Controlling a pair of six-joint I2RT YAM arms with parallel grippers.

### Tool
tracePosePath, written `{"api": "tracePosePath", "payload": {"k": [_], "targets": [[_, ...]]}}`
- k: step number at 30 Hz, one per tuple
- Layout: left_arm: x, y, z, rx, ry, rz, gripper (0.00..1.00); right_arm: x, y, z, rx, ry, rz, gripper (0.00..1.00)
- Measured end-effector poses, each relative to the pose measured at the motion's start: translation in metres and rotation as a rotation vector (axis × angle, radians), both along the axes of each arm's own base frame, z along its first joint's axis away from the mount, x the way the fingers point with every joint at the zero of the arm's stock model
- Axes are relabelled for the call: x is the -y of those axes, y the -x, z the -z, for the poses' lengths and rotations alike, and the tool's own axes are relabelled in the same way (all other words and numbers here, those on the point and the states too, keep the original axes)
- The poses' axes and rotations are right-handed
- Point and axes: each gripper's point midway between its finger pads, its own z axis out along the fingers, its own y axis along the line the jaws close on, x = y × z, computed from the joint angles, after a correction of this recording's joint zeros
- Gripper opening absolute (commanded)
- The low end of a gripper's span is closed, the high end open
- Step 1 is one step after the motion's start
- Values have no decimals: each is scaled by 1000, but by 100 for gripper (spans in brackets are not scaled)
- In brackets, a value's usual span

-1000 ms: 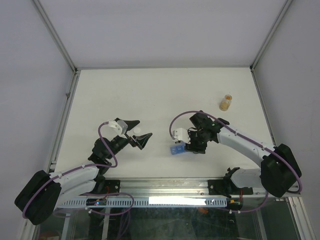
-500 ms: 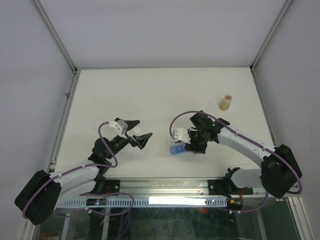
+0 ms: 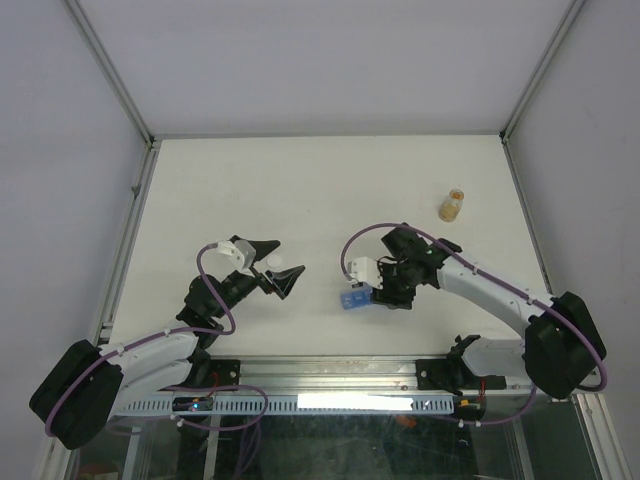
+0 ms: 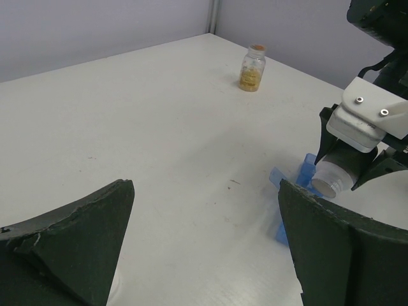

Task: Sort the pills into containers

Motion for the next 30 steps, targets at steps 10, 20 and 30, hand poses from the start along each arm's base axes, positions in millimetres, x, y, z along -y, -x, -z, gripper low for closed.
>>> {"api": "tracePosePath", "payload": {"k": [10, 20, 30], "targets": [[0, 0, 0, 0, -1, 3, 99, 0, -2, 0, 8, -5, 4, 3], [1, 0, 0, -1, -2, 4, 99, -1, -3, 0, 10, -1, 7, 3], [1, 1, 0, 0, -2, 5, 99, -3, -2, 0, 12, -8, 7, 3]]}}
